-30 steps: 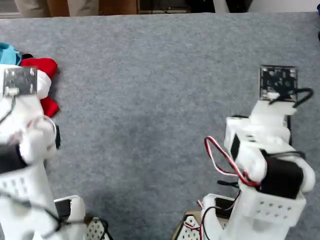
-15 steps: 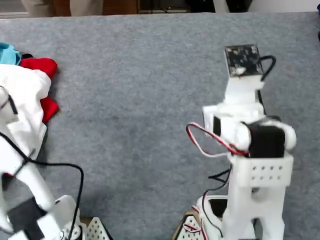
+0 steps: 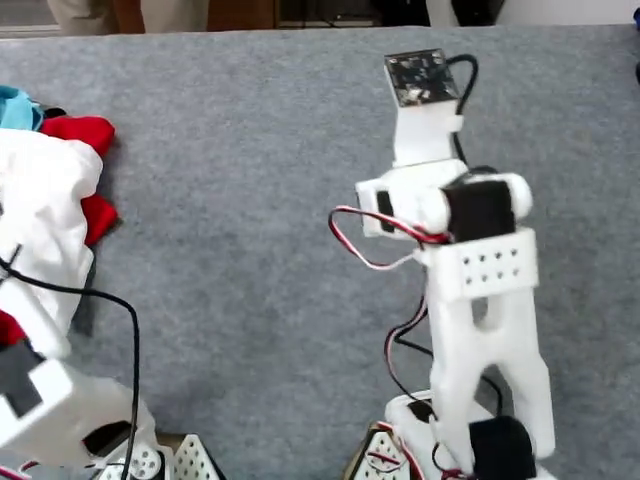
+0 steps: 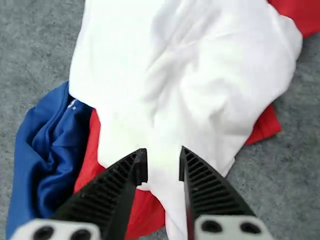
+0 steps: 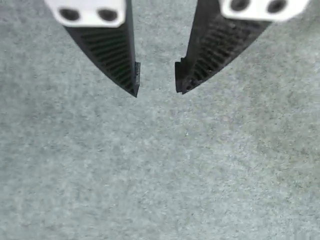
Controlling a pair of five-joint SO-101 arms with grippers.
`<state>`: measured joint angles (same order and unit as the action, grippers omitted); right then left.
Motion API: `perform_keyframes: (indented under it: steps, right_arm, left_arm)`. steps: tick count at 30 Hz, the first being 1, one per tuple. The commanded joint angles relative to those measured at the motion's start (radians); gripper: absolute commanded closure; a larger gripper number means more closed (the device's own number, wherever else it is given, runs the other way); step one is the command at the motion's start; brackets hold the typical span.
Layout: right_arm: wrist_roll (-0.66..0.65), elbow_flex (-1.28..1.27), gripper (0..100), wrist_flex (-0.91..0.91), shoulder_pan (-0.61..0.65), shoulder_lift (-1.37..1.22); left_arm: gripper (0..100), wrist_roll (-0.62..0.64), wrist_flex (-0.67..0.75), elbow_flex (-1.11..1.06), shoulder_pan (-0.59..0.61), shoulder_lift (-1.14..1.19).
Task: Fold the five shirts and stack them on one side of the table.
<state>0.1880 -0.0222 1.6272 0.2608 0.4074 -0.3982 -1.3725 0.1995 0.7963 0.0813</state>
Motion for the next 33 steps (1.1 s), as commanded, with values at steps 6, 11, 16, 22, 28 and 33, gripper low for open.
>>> perform_keyframes:
  steps: [6,11,16,22,28,33]
  right_arm:
    - [0.054,0.054,85.7,-0.017,0.068,-0.093]
    - [0.055,0.054,85.8,-0.049,0.067,-0.11]
    - [0.055,0.051,87.1,-0.074,0.067,-0.119]
    - [0.055,0.053,89.7,-0.074,0.067,-0.12]
    - [0.054,0.056,89.9,-0.074,0.062,-0.113]
    - [0.054,0.059,89.9,-0.068,0.045,-0.113]
  left_arm:
    - [85,-0.009,-0.068,0.163,0.051,0.209]
    - [92,-0.009,-0.081,0.178,0.051,0.305]
    - [98,-0.003,-0.087,0.178,0.049,0.357]
    - [98,0.057,-0.146,0.203,0.008,0.305]
    - [98,0.135,-0.284,0.348,-0.106,0.163]
    - [98,0.147,-0.374,0.422,-0.233,0.038]
